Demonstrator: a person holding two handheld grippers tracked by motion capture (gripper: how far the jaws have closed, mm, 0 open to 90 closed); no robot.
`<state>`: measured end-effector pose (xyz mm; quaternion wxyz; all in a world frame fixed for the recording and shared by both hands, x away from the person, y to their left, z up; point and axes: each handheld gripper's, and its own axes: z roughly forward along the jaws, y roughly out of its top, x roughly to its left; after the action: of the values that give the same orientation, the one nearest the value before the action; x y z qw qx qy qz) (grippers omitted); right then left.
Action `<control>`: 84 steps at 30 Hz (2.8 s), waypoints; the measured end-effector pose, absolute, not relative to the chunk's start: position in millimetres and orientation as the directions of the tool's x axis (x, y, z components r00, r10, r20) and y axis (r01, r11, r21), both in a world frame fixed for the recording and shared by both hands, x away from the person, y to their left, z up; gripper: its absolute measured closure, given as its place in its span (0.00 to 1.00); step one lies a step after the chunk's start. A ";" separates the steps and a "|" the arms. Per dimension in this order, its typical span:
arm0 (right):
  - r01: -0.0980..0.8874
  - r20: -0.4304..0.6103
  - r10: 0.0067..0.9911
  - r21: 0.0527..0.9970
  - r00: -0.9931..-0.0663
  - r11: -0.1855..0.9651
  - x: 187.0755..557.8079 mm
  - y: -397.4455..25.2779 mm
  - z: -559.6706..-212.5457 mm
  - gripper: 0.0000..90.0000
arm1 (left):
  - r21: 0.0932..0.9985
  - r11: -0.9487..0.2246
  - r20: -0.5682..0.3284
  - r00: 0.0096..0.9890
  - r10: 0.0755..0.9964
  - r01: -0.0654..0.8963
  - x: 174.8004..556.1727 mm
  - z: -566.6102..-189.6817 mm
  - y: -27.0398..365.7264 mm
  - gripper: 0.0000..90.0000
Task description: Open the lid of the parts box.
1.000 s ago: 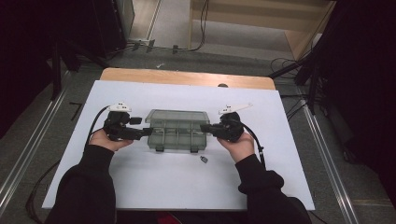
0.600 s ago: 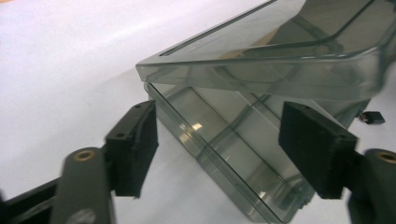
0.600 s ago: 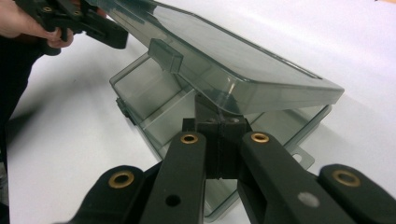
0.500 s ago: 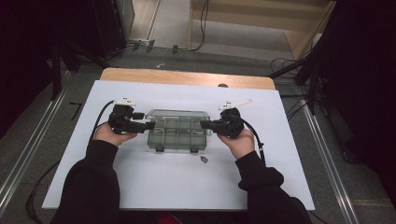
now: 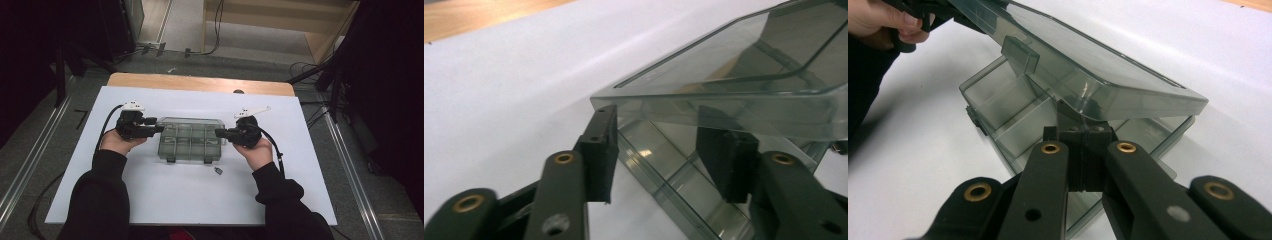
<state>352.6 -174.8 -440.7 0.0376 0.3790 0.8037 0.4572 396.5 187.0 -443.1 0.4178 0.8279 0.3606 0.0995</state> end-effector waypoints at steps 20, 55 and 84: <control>0.580 0.270 0.671 0.760 -0.691 0.292 349.1 -189.8 -446.0 0.66 | 0.767 -0.352 -0.186 0.712 0.677 0.536 397.8 -443.8 184.3 0.63; 0.522 0.165 0.726 0.799 -0.668 0.299 380.9 -175.5 -450.8 0.55 | 0.783 -0.328 -0.169 0.688 0.706 0.529 401.6 -444.1 178.7 0.63; 0.498 0.166 0.777 0.841 -0.608 0.210 398.1 -173.4 -449.0 0.65 | 0.822 -0.267 -0.157 0.652 0.741 0.502 422.4 -442.7 170.1 0.63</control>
<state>398.1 -173.4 -449.0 0.1481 0.4175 0.7635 0.4700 422.4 170.1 -442.7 0.4578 0.7853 0.3959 0.1308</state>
